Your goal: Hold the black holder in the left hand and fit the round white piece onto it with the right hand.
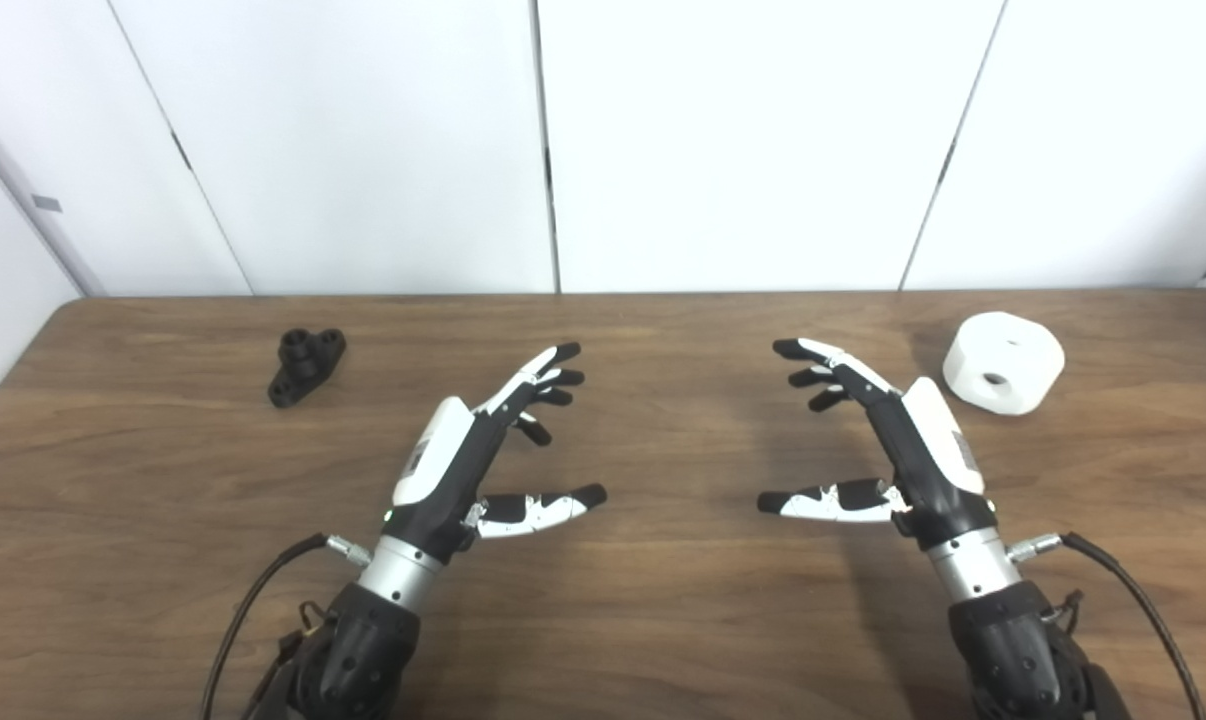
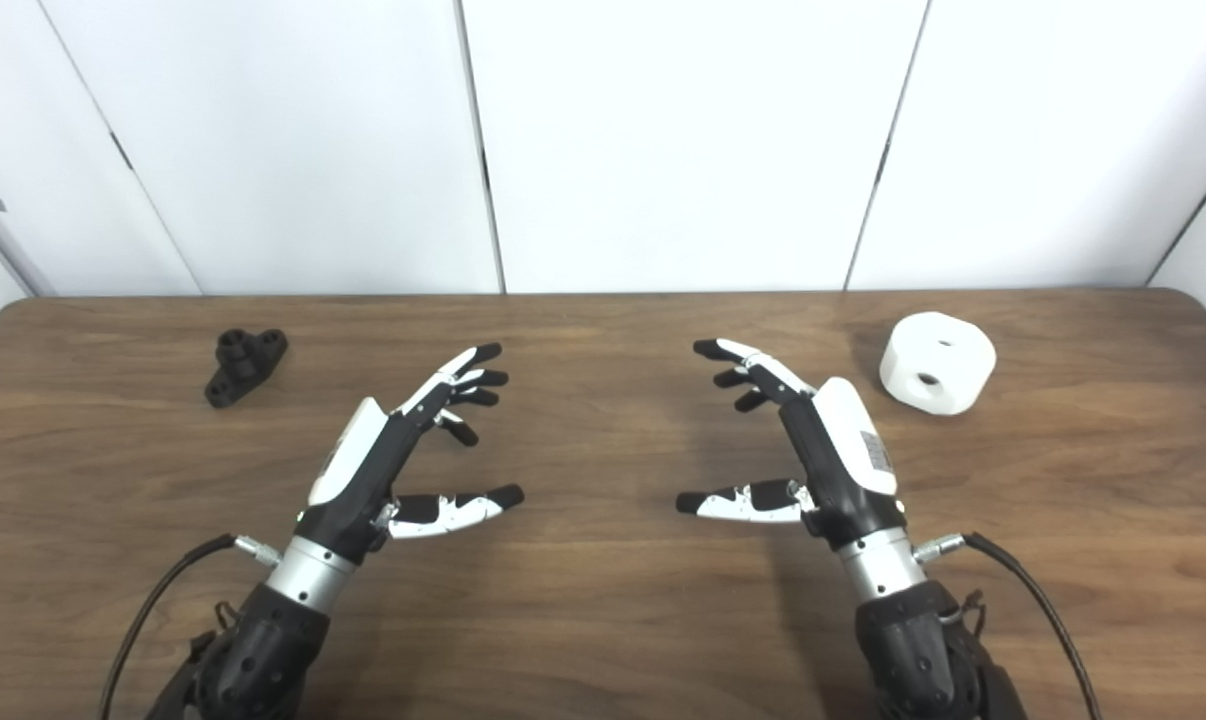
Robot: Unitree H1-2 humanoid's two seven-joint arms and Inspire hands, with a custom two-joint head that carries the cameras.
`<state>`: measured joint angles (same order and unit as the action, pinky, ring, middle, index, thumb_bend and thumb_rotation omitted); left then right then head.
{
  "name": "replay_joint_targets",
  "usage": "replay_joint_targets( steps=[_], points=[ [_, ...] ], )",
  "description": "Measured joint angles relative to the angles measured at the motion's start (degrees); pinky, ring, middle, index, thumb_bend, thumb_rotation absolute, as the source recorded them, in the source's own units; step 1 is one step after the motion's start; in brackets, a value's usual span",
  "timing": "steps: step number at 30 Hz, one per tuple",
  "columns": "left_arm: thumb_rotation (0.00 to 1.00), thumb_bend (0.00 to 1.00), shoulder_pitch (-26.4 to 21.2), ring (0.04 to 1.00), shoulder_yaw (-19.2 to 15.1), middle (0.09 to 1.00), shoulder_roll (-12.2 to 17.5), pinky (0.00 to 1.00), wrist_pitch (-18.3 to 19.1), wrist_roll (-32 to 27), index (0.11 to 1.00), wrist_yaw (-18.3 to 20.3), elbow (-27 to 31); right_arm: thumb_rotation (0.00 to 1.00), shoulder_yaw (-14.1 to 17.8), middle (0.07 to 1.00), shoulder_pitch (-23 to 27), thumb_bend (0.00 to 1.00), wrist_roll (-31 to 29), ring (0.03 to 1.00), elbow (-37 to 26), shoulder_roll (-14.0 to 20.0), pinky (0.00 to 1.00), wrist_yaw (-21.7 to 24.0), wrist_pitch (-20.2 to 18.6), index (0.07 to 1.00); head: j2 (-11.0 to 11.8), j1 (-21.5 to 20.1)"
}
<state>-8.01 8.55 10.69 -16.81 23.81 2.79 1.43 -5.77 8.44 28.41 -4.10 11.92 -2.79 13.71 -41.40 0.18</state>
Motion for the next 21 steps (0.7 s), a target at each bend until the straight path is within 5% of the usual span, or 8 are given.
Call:
replay_joint_targets(
  steps=[15, 21],
  points=[
    [0.15, 0.71, 0.0, 0.778, 0.0, 0.826, 0.0, 0.58, -0.6, 0.0, 0.933, -0.1, 0.0, 0.06, -0.1, 0.808, 0.0, 0.76, 0.3, 0.714, 0.0, 0.0, 0.59, 0.0, 0.0, 0.811, -0.1, 0.3],
    [0.15, 0.73, 0.0, 0.769, 0.1, 0.806, -0.4, 0.59, -0.6, 0.3, 0.936, -0.3, -0.1, 0.05, 0.1, 0.818, -0.1, 0.76, -0.6, 0.726, 0.0, 0.2, 0.6, 0.0, 0.0, 0.813, 2.5, 11.1]
  ],
)
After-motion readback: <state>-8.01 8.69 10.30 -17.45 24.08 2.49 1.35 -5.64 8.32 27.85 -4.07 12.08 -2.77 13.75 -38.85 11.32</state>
